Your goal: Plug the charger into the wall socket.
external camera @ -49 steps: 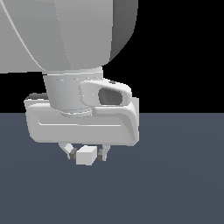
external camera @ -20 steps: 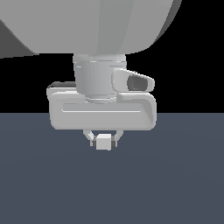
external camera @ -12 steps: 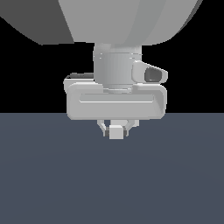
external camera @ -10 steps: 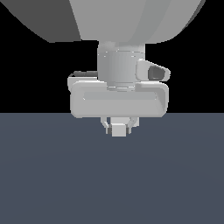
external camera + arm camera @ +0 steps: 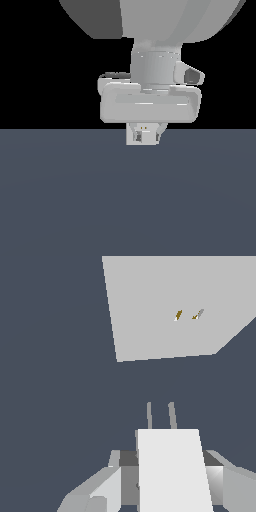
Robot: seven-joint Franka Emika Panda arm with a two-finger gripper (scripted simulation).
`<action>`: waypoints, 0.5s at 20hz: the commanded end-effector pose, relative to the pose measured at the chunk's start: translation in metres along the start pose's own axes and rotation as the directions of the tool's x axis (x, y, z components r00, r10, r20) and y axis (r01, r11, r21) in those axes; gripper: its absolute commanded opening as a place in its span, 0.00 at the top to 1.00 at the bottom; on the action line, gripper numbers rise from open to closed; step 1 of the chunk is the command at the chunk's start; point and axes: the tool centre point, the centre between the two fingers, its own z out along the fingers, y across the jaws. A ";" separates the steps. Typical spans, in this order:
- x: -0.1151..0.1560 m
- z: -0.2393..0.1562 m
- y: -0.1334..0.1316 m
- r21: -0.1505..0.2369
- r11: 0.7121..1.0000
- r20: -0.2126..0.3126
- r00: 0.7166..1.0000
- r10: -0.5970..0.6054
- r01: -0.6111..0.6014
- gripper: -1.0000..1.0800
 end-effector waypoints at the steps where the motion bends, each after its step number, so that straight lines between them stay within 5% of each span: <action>1: 0.006 -0.003 0.006 0.009 1.000 0.000 1.000 -0.021 0.021 1.00; 10: 0.022 -0.010 0.023 0.032 0.997 0.002 0.997 -0.073 0.073 1.00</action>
